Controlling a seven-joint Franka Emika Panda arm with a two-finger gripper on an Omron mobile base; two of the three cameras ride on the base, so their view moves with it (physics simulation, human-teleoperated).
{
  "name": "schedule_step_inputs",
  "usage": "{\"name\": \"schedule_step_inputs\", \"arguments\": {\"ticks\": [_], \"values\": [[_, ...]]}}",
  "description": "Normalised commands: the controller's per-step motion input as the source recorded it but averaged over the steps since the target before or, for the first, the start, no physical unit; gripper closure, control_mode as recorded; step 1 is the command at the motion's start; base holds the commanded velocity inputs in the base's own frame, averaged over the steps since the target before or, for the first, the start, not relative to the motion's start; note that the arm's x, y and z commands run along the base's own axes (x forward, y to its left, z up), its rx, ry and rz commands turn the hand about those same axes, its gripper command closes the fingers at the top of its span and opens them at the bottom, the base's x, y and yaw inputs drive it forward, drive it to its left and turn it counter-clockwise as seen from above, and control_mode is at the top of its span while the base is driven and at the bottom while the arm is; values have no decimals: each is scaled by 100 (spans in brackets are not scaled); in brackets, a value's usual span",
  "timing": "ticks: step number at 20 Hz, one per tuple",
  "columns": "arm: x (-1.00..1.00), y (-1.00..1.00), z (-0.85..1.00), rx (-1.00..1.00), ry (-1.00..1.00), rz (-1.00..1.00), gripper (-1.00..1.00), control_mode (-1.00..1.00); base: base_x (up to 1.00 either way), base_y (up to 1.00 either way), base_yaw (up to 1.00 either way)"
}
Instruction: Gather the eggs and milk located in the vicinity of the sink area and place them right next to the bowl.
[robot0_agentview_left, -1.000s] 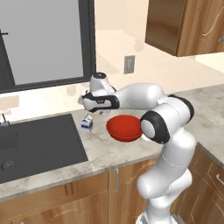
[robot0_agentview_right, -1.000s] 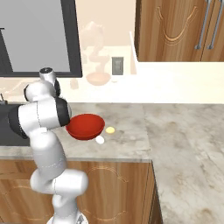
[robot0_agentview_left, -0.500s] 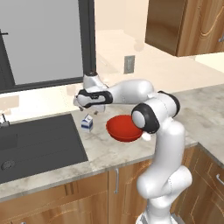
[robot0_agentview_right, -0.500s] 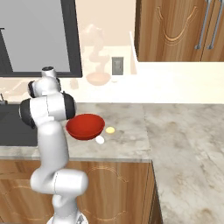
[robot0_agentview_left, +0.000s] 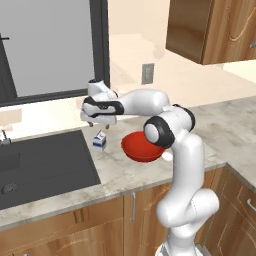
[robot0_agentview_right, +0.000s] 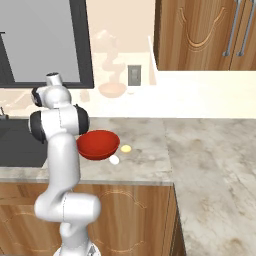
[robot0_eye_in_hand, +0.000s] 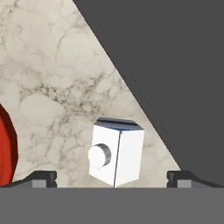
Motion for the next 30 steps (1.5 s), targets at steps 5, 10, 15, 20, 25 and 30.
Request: {"name": "schedule_step_inputs", "arguments": {"ticks": [5,10,15,20,25,30], "values": [[0,0,-14,-1,0,0,-100,-100,0,0,0],[0,-7,-36,0,0,0,-100,-100,0,0,0],[0,-16,-29,0,0,0,-100,-100,0,0,0],[0,-4,-19,0,0,0,-100,-100,0,0,0],[3,3,-8,0,-1,0,-100,-100,0,0,0],[3,3,-10,0,0,0,-100,-100,0,0,0]]}}
